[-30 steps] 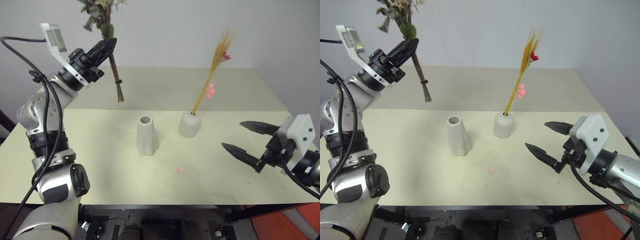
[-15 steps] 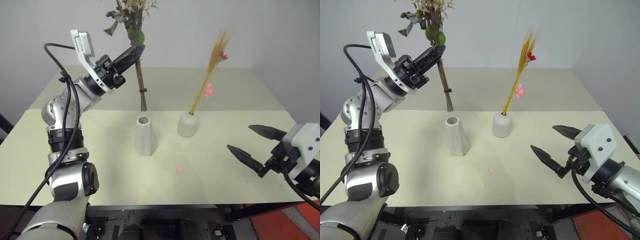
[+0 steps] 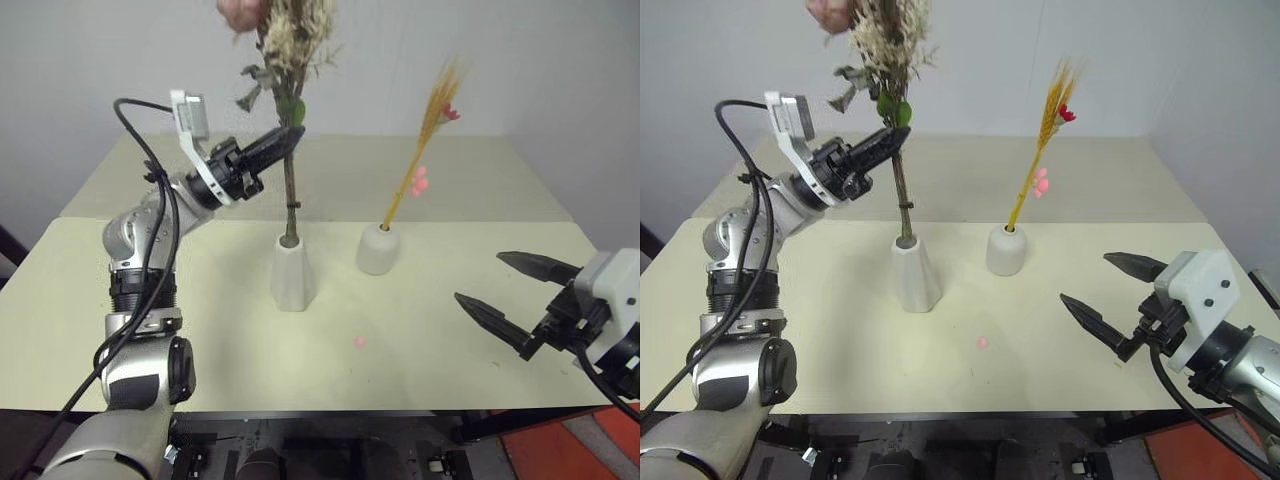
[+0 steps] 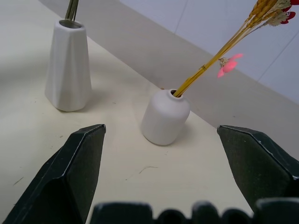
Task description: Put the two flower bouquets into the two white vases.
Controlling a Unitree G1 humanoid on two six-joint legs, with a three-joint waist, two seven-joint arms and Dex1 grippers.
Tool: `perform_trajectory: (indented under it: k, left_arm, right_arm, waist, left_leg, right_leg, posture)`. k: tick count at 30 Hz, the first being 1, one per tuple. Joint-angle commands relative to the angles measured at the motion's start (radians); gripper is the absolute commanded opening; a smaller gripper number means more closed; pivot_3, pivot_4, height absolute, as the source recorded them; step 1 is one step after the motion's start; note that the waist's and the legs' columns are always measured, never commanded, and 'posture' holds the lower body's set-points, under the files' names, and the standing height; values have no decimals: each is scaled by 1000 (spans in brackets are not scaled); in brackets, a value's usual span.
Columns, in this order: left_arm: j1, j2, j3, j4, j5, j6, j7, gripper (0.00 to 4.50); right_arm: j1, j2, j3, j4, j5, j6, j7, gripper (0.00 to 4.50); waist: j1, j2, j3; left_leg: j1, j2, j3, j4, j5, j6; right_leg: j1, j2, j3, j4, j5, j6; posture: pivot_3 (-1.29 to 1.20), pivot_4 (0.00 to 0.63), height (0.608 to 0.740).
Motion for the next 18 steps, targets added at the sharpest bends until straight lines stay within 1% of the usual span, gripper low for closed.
perform_trajectory:
  k: [1, 9, 18]
  left_arm:
    - [-5, 2, -6, -19, 14, -48, -14, 119]
    - [17, -11, -27, -22, 46, -88, -16, 119]
    - [67, -11, -55, -92, 43, -116, -70, 119]
  right_arm:
    - [0, -10, -27, -27, -9, -26, -10, 4500]
    - [-2, -6, -16, -24, -24, -35, -13, 4500]
    - [1, 1, -2, -19, -41, -50, -11, 4500]
  waist:
    - [0, 0, 0]
    - [1, 0, 0]
    - [1, 0, 0]
  left_leg:
    - [0, 0, 0, 0, 0, 0]
    - [0, 0, 0, 0, 0, 0]
    - [0, 0, 0, 0, 0, 0]
  right_leg:
    - [0, 0, 0, 0, 0, 0]
    - [0, 0, 0, -1, 0, 0]
    - [0, 0, 0, -1, 0, 0]
  posture:
    - [0, 150, 740]
    - [0, 150, 740]
    - [0, 150, 740]
